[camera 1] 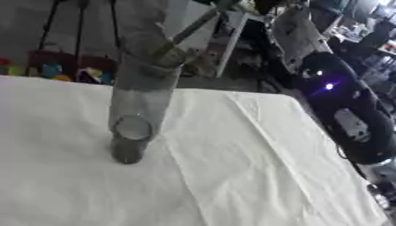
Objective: Arrange flowers into the vase.
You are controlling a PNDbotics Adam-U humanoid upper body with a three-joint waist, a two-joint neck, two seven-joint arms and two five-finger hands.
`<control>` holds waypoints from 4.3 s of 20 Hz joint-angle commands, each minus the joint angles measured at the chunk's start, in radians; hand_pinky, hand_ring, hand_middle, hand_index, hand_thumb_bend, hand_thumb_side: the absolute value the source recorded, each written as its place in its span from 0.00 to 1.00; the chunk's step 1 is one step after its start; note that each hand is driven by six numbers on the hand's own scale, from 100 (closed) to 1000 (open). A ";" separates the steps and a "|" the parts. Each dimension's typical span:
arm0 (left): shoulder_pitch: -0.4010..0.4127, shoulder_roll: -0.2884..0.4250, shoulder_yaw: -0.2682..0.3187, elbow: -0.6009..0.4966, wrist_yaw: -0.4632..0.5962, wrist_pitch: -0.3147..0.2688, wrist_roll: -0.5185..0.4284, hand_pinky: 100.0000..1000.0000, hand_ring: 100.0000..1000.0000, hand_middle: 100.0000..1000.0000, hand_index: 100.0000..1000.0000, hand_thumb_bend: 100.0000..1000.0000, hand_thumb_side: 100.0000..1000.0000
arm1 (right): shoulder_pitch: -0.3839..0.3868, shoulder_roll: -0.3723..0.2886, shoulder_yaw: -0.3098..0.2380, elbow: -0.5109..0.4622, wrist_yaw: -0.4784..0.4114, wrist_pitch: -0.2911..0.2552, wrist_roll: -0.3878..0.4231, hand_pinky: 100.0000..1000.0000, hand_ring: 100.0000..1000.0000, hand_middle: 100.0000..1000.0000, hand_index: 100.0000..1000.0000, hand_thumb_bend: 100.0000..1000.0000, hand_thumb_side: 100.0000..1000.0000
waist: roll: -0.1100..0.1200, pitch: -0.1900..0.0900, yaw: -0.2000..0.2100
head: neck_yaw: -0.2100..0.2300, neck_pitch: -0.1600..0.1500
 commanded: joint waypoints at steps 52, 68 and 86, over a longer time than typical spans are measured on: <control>-0.019 0.008 -0.005 -0.013 -0.009 0.002 -0.002 0.73 0.73 0.82 0.92 0.00 0.84 | 0.049 -0.058 0.006 -0.047 0.405 0.096 0.235 0.11 0.36 0.47 0.51 0.40 0.66 | -0.005 0.000 -0.005 | 0.010 -0.016; -0.015 0.008 -0.005 -0.013 -0.014 0.009 0.001 0.73 0.73 0.82 0.92 0.00 0.85 | 0.059 -0.067 0.000 -0.062 0.587 0.124 0.293 0.22 0.48 0.58 0.59 0.41 0.63 | -0.007 -0.001 -0.018 | 0.008 -0.017; -0.013 0.011 -0.006 -0.013 -0.015 0.018 0.005 0.73 0.73 0.81 0.92 0.00 0.85 | 0.060 -0.077 0.001 -0.076 0.857 0.178 0.310 0.43 0.68 0.76 0.71 0.47 0.64 | -0.017 -0.008 -0.024 | 0.007 -0.012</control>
